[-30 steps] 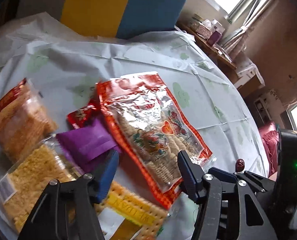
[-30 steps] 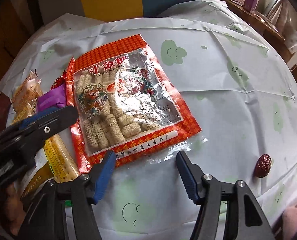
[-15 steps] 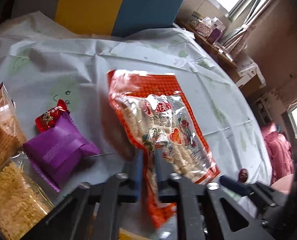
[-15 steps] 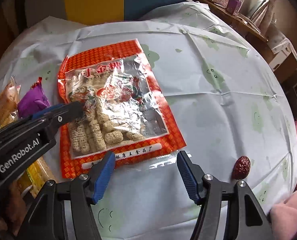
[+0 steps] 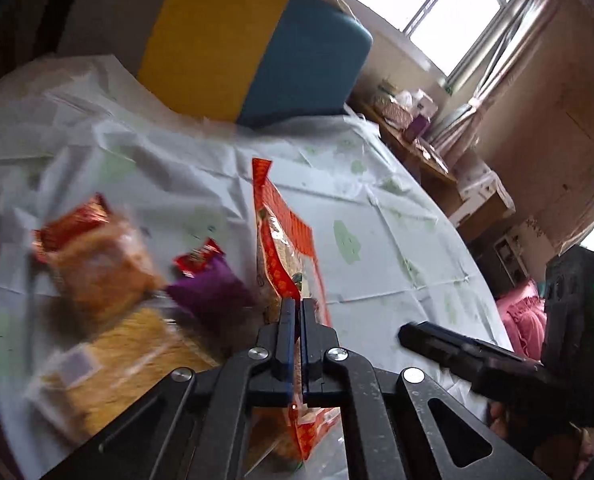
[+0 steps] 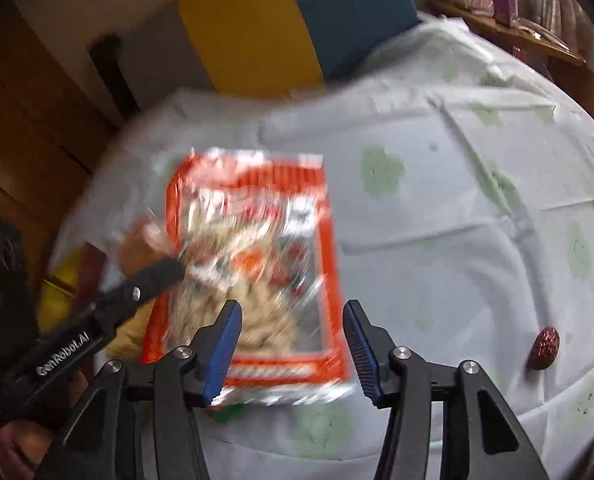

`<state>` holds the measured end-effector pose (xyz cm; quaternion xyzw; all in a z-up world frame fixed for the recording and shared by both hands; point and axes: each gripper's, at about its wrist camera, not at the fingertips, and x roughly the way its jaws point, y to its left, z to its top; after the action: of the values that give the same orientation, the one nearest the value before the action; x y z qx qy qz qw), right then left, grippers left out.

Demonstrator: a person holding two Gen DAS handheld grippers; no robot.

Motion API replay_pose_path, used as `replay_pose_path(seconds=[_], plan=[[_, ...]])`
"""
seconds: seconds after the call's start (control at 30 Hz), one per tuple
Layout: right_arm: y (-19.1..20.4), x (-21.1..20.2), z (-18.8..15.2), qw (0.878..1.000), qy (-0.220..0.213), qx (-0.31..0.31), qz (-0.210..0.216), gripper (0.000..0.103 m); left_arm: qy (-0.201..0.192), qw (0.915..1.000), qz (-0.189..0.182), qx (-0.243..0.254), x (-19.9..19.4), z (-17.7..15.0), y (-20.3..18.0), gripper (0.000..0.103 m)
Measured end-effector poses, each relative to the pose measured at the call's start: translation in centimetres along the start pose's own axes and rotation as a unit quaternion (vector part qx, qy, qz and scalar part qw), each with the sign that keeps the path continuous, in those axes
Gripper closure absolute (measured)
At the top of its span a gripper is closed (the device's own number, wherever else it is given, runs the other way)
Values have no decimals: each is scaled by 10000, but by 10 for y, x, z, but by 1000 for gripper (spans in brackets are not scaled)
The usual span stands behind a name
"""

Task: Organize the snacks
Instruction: 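Carry the orange-red bag into the gold tin and open the left tool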

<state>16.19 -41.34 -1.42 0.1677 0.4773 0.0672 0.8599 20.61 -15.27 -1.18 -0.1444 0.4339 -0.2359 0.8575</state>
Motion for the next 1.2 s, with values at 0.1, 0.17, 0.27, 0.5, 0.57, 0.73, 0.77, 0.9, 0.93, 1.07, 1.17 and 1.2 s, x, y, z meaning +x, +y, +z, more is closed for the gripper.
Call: replay_pose_path(seconds=[0.1,0.17,0.27,0.5,0.57,0.73,0.77,0.9,0.93,1.07,1.17,1.2], plan=[[-15,-5,2,9995,-87,287,-87,45,-145,9999,65,-44,-23,1,9,102],[-21,1,5,9991,49,374,-180,45,-265,9996,107,-62,-41,-1,16,102],[-4,20,-5,9993,232,271,-54,45,-421,9989,139,-157,-67,-3,28,102],[34,34,-26,9969,660,-363,212,45,-671,9964,375,-344,-119,-8,64,103],[44,40,-31,9955,778,-462,266,45,-620,9963,466,-356,-124,-13,76,103],[67,54,-42,9918,905,-870,256,45,-569,9962,521,-395,-129,-28,89,103],[71,53,-44,9911,895,-962,235,45,-586,9962,498,-402,-131,-30,89,103],[82,49,-51,9897,919,-1088,133,45,-722,9952,356,-556,-146,-33,95,103],[84,47,-53,9896,908,-1112,110,45,-772,9949,354,-544,-151,-32,94,103],[86,39,-64,9902,843,-1076,280,45,-987,9933,339,-489,-173,-22,93,103],[96,39,-69,9899,816,-1094,392,45,-1169,9907,449,-524,-191,-15,98,103],[100,39,-72,9897,815,-1090,449,45,-1224,9899,484,-535,-196,-13,101,103]])
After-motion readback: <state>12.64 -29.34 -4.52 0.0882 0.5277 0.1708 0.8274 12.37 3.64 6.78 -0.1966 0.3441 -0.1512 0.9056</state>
